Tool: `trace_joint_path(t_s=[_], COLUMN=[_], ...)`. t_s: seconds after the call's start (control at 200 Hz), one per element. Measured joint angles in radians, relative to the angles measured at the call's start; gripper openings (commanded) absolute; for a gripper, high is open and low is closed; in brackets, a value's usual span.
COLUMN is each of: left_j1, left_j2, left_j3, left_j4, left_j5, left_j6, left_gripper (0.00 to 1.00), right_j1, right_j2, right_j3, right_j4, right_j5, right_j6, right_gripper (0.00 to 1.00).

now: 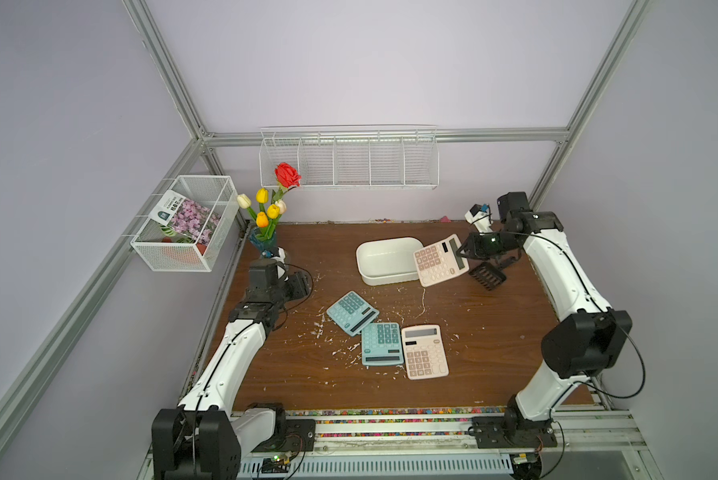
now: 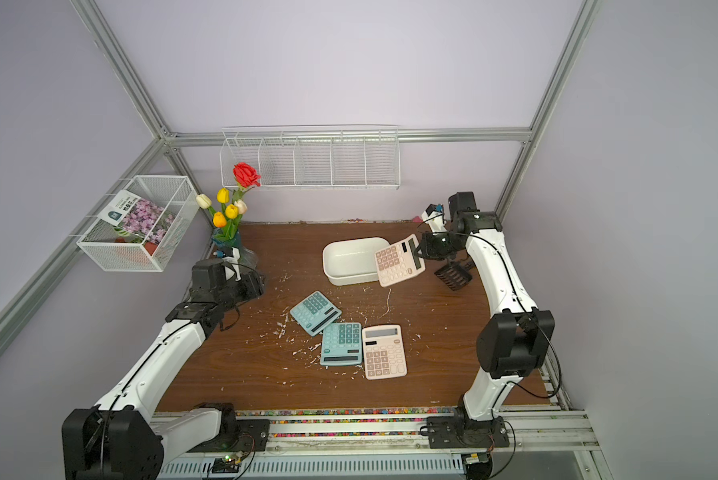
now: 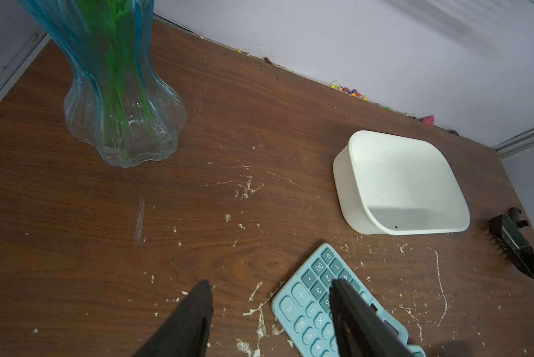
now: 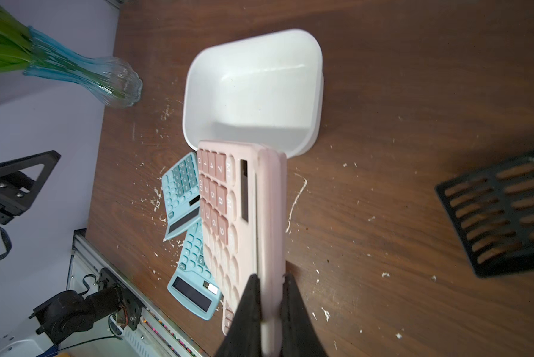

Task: Put the calculator in the storage box
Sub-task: Pick up the calculator at the center of the board, then place the calculator in the storage box.

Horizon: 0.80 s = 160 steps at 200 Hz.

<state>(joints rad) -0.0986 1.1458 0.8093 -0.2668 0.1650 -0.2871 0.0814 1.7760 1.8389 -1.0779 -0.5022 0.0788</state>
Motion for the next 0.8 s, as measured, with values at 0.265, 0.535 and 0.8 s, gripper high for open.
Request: trace_joint_path(t_s=[0.265, 0.535, 0.8], left_j1=[0.0, 0.0, 0.0], left_j2=[-0.002, -0.002, -0.002], left_j3=[0.0, 0.0, 0.0], left_j4=[0.0, -0.001, -0.001], left_j5=[-0.008, -0.011, -0.014], left_j6=[0.0, 0.0, 0.0], left_gripper=[0.65, 0.65, 0.65], right_j1=[0.089, 0.095, 0.104], right_j2=[0.246, 0.439, 0.531], right_j3=[0.252, 0.375, 0.435], right_j4=[0.004, 0.011, 0.033], right_j5=[-0.003, 0.004, 0.003], right_j6=[0.048, 0.102, 0.14], right_gripper=[0.0, 0.0, 0.0])
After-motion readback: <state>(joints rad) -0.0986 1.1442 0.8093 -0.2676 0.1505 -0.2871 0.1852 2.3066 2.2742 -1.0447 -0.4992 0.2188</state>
